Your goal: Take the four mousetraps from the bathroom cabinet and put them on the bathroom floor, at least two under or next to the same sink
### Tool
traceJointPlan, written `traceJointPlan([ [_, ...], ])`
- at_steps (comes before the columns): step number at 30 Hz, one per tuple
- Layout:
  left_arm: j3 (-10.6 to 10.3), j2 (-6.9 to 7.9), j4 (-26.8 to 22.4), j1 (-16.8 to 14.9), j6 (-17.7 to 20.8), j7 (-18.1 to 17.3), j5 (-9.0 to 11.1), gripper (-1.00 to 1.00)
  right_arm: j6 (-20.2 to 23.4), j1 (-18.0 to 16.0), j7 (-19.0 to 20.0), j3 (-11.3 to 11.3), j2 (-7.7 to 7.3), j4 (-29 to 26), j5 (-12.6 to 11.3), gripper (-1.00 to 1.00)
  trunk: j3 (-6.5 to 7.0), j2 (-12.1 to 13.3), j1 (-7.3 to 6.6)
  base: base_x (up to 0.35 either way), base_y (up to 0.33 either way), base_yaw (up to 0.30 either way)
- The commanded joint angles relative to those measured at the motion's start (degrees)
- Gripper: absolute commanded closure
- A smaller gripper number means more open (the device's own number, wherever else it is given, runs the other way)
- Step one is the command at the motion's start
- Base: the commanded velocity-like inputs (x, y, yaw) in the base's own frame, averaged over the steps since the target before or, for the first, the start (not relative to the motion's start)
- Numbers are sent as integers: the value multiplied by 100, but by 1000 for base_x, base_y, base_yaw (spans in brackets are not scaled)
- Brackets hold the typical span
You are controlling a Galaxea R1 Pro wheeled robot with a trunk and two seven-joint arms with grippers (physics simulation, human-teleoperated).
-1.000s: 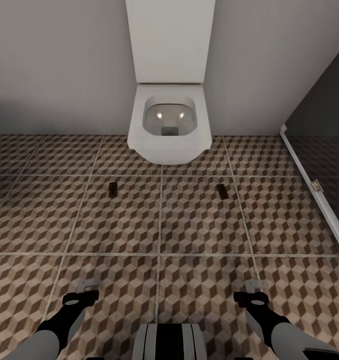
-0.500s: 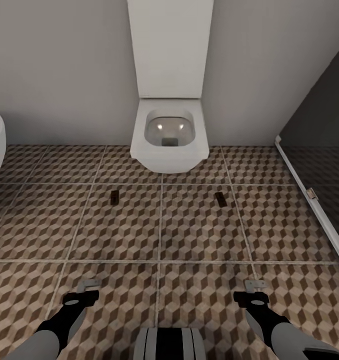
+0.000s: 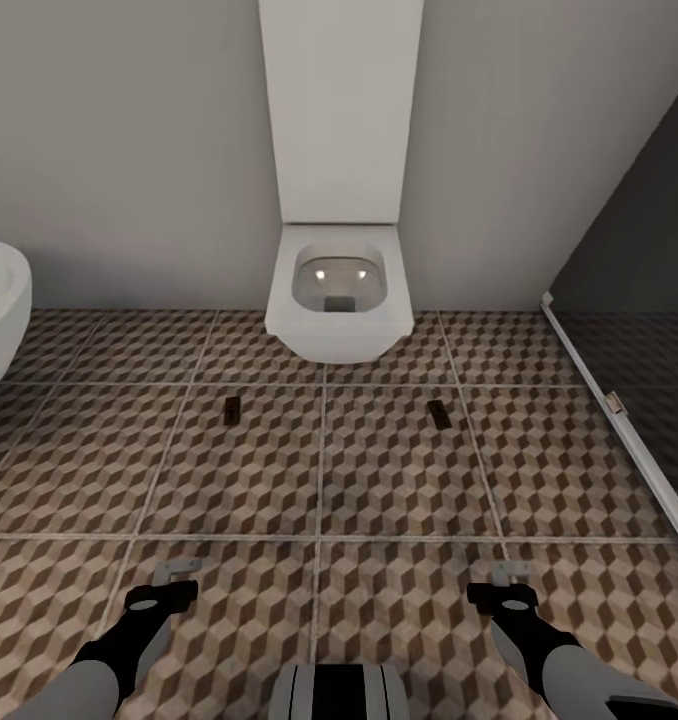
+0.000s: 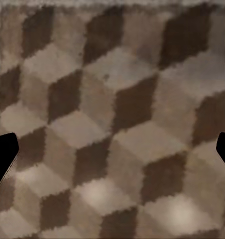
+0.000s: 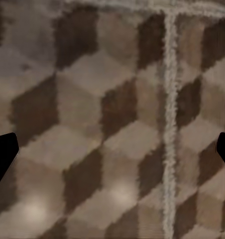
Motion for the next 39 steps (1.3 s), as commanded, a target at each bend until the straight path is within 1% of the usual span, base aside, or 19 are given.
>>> traceJointPlan([
  [1, 31, -4, -8, -1, 25, 2, -59, -100, -16, -3, -10, -37, 2, 7, 59, -100, 20, 0, -3, 0, 0, 0],
  [39, 37, -6, -11, -1, 25, 2, -51, -100, -18, -3, -61, -37, 32, 7, 59, -100, 861, 51, -101, 0, 0, 0],
])
